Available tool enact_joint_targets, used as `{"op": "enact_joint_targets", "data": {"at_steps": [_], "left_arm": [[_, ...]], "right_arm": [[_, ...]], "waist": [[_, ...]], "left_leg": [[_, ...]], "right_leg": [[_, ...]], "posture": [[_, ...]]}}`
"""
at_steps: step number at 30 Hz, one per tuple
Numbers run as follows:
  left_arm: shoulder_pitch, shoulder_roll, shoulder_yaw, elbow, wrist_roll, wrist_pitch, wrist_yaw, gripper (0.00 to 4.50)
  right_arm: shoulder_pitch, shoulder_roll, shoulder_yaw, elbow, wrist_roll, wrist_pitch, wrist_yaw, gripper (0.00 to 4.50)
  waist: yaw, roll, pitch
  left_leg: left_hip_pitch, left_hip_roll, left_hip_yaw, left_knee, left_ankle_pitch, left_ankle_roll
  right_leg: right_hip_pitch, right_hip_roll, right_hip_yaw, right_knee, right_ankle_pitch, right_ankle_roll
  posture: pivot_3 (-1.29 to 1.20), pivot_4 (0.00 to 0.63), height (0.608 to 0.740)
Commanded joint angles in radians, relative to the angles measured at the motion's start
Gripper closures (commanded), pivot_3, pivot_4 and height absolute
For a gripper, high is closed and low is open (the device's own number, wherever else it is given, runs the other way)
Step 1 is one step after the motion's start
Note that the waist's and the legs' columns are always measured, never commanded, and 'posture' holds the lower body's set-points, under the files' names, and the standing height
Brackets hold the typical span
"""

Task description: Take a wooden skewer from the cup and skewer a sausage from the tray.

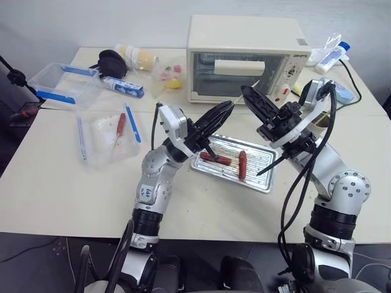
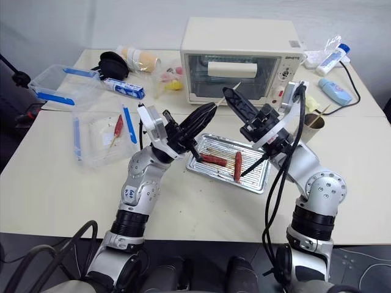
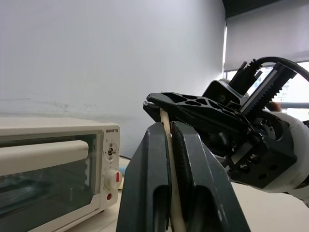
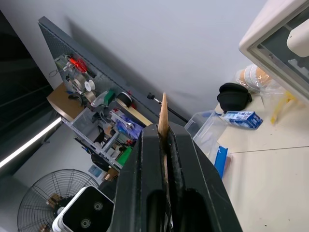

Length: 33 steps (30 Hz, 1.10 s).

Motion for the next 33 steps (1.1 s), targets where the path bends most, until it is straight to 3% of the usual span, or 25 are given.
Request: {"op": "enact_joint_targets", "data": {"at_steps": [1, 5, 8, 10, 14, 20, 26, 30, 33], "left_arm": [[-0.009, -0.009, 0.010, -0.051, -0.004, 0.000, 0.039, 4.50], [-0.012, 0.006, 0.023, -0.058, -0.012, 0.015, 0.049, 4.50], [0.013, 0.056, 0.038, -0.091, -0.021, 0.044, 0.034, 4.50], [0.058, 0.117, 0.055, -0.131, -0.033, 0.072, 0.007, 4.50], [0.211, 0.293, 0.130, -0.216, -0.077, 0.141, -0.060, 4.50], [0.414, 0.458, 0.269, -0.290, -0.125, 0.194, -0.088, 4.50], [0.567, 0.523, 0.361, -0.335, -0.163, 0.238, -0.092, 4.50], [0.605, 0.543, 0.391, -0.329, -0.172, 0.244, -0.105, 4.50], [0.595, 0.533, 0.374, -0.335, -0.170, 0.250, -0.099, 4.50]], "right_arm": [[0.015, -0.047, 0.015, -0.034, 0.078, 0.024, 0.028, 4.24], [0.030, -0.100, 0.013, -0.054, 0.037, -0.006, 0.117, 3.09], [0.085, -0.204, 0.007, -0.079, -0.124, -0.045, 0.234, 2.12], [0.170, -0.304, -0.005, -0.094, -0.223, -0.068, 0.359, 1.42], [0.473, -0.529, -0.026, -0.104, -0.550, -0.295, 0.760, 0.06], [0.758, -0.563, -0.170, -0.011, -0.774, -0.568, 0.983, 0.02], [0.846, -0.543, -0.194, 0.106, -0.921, -0.751, 1.053, 0.02], [0.782, -0.553, -0.107, -0.030, -0.863, -0.612, 0.981, 0.02], [0.635, -0.577, 0.030, -0.144, -0.871, -0.393, 0.805, 0.02]], "waist": [[0.000, 0.000, 0.000], [0.001, 0.000, 0.000], [0.004, 0.000, 0.000], [0.005, -0.001, 0.000], [0.004, -0.001, 0.000], [0.004, -0.002, 0.000], [0.004, -0.002, 0.000], [0.002, -0.002, 0.000], [-0.002, -0.002, 0.000]], "left_leg": [[0.000, 0.000, 0.000, 0.000, 0.000, 0.000], [0.000, 0.000, 0.000, 0.000, 0.000, 0.000], [0.000, 0.000, 0.000, 0.000, 0.000, 0.000], [0.000, 0.000, 0.000, 0.000, 0.000, 0.000], [0.000, 0.000, 0.000, -0.006, 0.000, 0.000], [0.004, 0.000, 0.000, -0.004, 0.000, 0.000], [0.007, 0.000, -0.001, -0.004, -0.001, 0.000], [0.007, 0.001, -0.001, -0.005, -0.001, -0.001], [0.007, 0.001, -0.001, -0.004, -0.001, -0.002]], "right_leg": [[0.000, 0.000, 0.000, 0.000, 0.000, 0.000], [0.000, 0.000, 0.000, 0.000, 0.000, 0.000], [0.000, 0.000, 0.000, 0.000, 0.000, 0.000], [0.000, 0.000, 0.000, -0.002, 0.000, 0.000], [0.001, 0.000, -0.001, -0.006, 0.000, 0.000], [0.005, 0.000, 0.000, -0.006, 0.001, 0.001], [0.008, -0.001, 0.001, -0.007, 0.003, 0.001], [0.007, -0.001, 0.001, -0.007, 0.002, 0.001], [0.006, -0.001, 0.002, -0.007, 0.003, -0.001]], "posture": [[0.00, 0.150, 0.740], [0.00, 0.150, 0.740], [0.00, 0.150, 0.740], [0.00, 0.150, 0.740], [0.00, 0.150, 0.740], [0.00, 0.150, 0.740], [0.00, 0.150, 0.740], [0.00, 0.150, 0.740], [0.00, 0.150, 0.740]]}}
